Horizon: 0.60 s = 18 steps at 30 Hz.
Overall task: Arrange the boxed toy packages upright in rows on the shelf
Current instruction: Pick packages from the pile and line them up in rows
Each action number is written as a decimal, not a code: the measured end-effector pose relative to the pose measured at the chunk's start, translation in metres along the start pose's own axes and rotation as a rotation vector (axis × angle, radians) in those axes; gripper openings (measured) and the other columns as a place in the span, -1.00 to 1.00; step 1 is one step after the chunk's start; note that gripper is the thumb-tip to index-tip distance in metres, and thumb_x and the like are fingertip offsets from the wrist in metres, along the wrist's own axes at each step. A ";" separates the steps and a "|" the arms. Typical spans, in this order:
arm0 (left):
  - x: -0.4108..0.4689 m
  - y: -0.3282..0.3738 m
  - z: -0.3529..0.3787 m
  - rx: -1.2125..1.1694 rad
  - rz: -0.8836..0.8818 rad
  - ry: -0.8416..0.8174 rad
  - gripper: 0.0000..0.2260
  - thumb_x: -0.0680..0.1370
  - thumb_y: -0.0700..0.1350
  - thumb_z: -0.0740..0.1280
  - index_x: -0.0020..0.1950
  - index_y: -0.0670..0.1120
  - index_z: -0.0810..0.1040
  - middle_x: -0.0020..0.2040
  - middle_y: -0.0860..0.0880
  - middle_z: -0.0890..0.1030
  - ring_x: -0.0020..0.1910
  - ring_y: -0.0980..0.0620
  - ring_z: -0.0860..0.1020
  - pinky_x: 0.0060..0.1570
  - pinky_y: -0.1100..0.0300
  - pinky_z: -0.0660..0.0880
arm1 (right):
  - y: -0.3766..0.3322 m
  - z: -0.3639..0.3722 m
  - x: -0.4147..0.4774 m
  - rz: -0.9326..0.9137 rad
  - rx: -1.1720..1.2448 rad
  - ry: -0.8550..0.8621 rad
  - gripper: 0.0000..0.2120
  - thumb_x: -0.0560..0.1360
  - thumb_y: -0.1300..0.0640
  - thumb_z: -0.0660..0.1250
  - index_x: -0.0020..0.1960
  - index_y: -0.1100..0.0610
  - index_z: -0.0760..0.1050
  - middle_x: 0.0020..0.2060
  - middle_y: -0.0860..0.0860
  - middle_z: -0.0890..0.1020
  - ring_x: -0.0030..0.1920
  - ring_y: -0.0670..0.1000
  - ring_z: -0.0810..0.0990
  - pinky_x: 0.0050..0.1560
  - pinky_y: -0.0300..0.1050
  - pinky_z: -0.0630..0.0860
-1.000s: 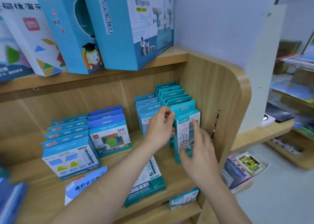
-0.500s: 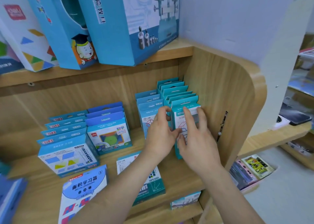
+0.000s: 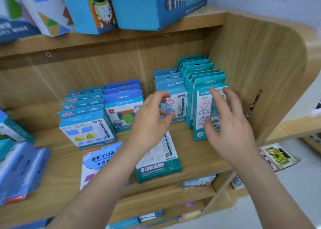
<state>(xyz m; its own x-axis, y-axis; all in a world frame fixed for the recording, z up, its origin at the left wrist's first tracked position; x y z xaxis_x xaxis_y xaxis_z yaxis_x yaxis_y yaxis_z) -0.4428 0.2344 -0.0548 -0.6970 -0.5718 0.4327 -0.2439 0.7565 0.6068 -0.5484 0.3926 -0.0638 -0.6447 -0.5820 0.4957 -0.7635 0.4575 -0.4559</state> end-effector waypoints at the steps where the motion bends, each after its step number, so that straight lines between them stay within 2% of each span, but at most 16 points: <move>1: -0.008 -0.007 -0.012 0.015 -0.023 -0.011 -0.68 0.43 -0.16 0.45 0.12 0.05 0.46 0.05 0.10 0.53 -0.17 0.17 0.57 -0.07 0.18 0.47 | -0.001 0.000 -0.003 -0.009 0.022 0.014 -0.37 0.48 0.14 0.33 0.48 -0.02 0.17 0.47 0.05 0.19 0.28 -0.01 0.32 0.07 -0.04 0.49; 3: -0.025 -0.019 -0.031 0.053 -0.044 -0.081 -0.77 0.43 -0.13 0.45 0.01 0.08 0.52 -0.02 0.11 0.56 -0.13 0.15 0.57 -0.05 0.16 0.49 | -0.004 0.004 -0.010 -0.037 0.099 0.015 -0.41 0.48 0.15 0.34 0.46 -0.01 0.23 0.44 0.04 0.24 0.29 -0.07 0.29 0.14 -0.13 0.42; 5: -0.047 -0.027 -0.038 0.192 -0.063 -0.224 -0.78 0.44 0.02 0.43 0.06 0.11 0.54 0.03 0.11 0.58 0.04 0.10 0.55 0.03 0.15 0.47 | -0.010 0.016 -0.020 -0.048 0.214 -0.092 -0.44 0.48 0.12 0.34 0.44 -0.02 0.26 0.42 -0.02 0.28 0.34 -0.09 0.29 0.25 -0.16 0.34; 7: -0.074 -0.035 -0.024 0.476 -0.032 -0.403 -0.51 0.46 0.21 0.34 0.34 0.09 0.39 0.30 0.06 0.48 0.30 0.04 0.41 0.22 0.16 0.36 | -0.018 0.035 -0.033 -0.046 0.294 -0.282 -0.45 0.49 0.08 0.36 0.44 -0.01 0.28 0.40 -0.04 0.32 0.39 -0.06 0.30 0.35 -0.21 0.26; 9: -0.100 -0.040 -0.001 0.737 -0.015 -0.539 -0.22 0.41 0.33 0.31 0.49 -0.04 0.20 0.46 -0.14 0.31 0.40 -0.12 0.32 0.32 0.04 0.29 | -0.021 0.059 -0.044 -0.029 0.315 -0.404 -0.47 0.49 0.09 0.37 0.42 0.05 0.32 0.33 -0.01 0.44 0.34 0.01 0.38 0.27 -0.35 0.20; 10: -0.107 -0.040 0.009 0.803 -0.017 -0.557 -0.11 0.32 0.37 0.38 0.47 -0.13 0.26 0.40 -0.29 0.36 0.34 -0.23 0.40 0.24 -0.05 0.39 | -0.022 0.069 -0.049 0.002 0.319 -0.463 -0.50 0.51 0.11 0.35 0.41 0.05 0.32 0.29 -0.02 0.48 0.31 0.03 0.42 0.22 -0.36 0.22; 11: -0.111 -0.042 0.016 0.828 -0.016 -0.560 -0.04 0.19 0.39 0.46 0.38 -0.19 0.39 0.27 -0.37 0.46 0.20 -0.30 0.52 0.07 -0.09 0.51 | -0.024 0.077 -0.053 0.035 0.341 -0.515 -0.53 0.52 0.12 0.32 0.41 0.03 0.32 0.26 -0.03 0.52 0.28 0.04 0.46 0.22 -0.30 0.28; 13: -0.114 -0.046 0.024 0.869 -0.021 -0.536 -0.04 0.02 0.40 0.51 0.21 -0.22 0.56 0.06 -0.37 0.60 -0.02 -0.30 0.62 -0.21 -0.06 0.58 | -0.022 0.091 -0.059 0.094 0.387 -0.587 -0.58 0.55 0.14 0.25 0.40 0.00 0.32 0.23 -0.02 0.57 0.24 0.06 0.52 0.25 -0.09 0.41; 15: -0.116 -0.046 0.026 0.861 -0.044 -0.556 -0.09 0.02 0.38 0.52 0.17 -0.21 0.59 0.03 -0.35 0.62 -0.05 -0.28 0.63 -0.31 -0.03 0.58 | -0.016 0.097 -0.060 0.166 0.407 -0.590 -0.62 0.55 0.08 0.22 0.36 -0.07 0.34 0.18 -0.02 0.61 0.19 0.07 0.56 0.20 0.04 0.47; 18: -0.125 -0.044 0.025 0.835 -0.060 -0.592 -0.21 0.06 0.24 0.59 0.12 -0.21 0.61 0.03 -0.33 0.62 -0.04 -0.28 0.63 -0.44 0.00 0.59 | -0.008 0.096 -0.058 0.373 0.567 -0.535 -0.73 0.51 0.07 0.24 0.09 -0.29 0.43 -0.07 -0.02 0.70 0.00 0.09 0.65 0.07 0.12 0.54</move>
<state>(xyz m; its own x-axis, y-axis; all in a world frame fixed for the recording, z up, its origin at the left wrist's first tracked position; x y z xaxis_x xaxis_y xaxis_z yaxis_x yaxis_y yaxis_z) -0.3621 0.2808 -0.1525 -0.8338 -0.5391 -0.1192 -0.5236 0.8405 -0.1392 -0.5014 0.3582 -0.1604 -0.6361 -0.7637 -0.1097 -0.2788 0.3600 -0.8903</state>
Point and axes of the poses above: each hand's wrist, its own x-axis towards the middle knuckle, its own z-axis out of the palm, y = z × x, the point moved 2 cm from there along x, towards the middle knuckle
